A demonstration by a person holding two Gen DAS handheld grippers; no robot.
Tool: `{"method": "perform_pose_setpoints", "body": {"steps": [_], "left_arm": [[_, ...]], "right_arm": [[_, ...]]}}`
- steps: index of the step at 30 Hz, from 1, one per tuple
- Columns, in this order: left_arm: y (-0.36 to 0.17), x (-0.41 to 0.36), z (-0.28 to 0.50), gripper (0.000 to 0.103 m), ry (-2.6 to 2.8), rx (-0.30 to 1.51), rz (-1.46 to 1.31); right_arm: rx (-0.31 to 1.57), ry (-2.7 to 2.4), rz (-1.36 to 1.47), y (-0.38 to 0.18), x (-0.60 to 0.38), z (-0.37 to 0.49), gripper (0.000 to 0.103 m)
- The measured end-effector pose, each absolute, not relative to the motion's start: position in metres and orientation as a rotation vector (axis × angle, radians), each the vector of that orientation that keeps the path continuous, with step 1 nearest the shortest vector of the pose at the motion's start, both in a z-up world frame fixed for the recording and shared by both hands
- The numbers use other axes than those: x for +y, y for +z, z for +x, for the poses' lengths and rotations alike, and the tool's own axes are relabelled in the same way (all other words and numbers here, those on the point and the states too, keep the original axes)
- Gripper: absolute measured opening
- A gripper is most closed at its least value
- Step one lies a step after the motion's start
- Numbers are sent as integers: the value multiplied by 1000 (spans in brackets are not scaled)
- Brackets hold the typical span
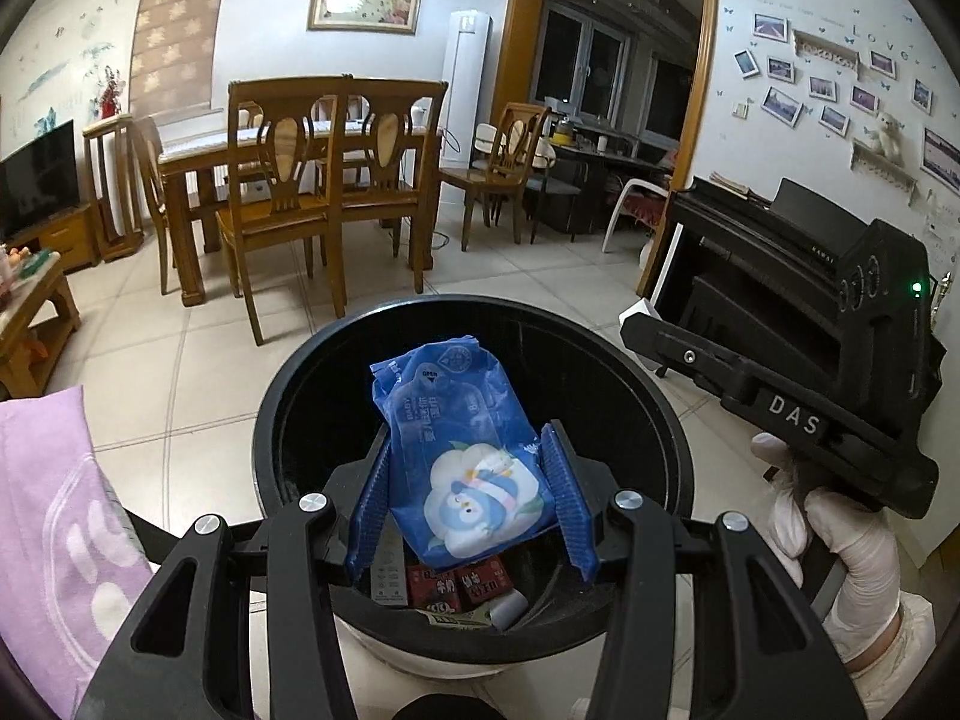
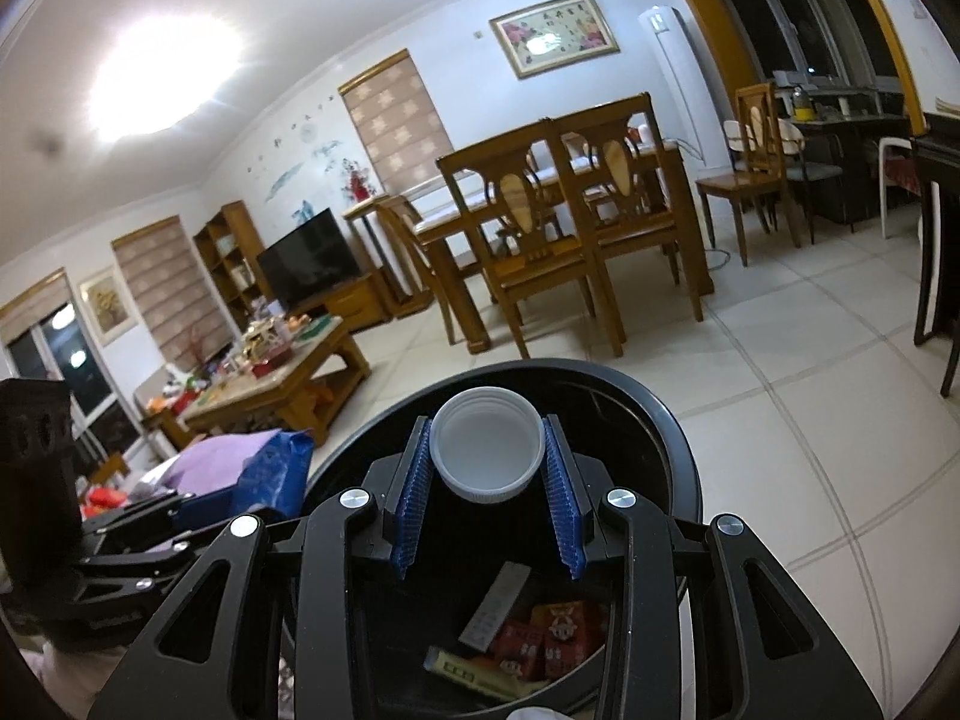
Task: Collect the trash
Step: 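Open both tools to drop the tissue pack and cap into the bin, then move both tools back over the table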
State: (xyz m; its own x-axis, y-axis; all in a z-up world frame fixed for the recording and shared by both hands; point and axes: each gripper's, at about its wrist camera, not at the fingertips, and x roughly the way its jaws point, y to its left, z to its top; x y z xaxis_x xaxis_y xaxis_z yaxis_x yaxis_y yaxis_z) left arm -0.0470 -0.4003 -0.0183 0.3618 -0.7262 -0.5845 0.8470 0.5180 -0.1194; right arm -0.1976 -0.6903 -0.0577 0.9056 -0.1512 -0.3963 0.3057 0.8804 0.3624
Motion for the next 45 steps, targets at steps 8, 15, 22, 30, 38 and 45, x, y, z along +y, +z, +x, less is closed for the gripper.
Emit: {"method": "perform_pose_setpoints", "body": {"steps": [8, 15, 22, 30, 38, 45], "left_arm": [[-21, -407, -45, 48, -1024, 655, 232], [-22, -409, -44, 48, -1025, 660, 237], [-23, -410, -44, 50, -1022, 665, 237], [-26, -410, -46, 79, -993, 652, 237], [-19, -401, -50, 93, -978, 617, 234], [-6, -377, -50, 98, -948, 597, 215]], "right_arm": [[397, -232, 442, -67, -684, -185, 36], [402, -241, 444, -74, -685, -181, 36], [420, -244, 449, -85, -680, -176, 37], [420, -250, 451, -87, -680, -176, 46], [391, -258, 457, -90, -677, -176, 69], [388, -234, 443, -81, -661, -172, 77]]}}
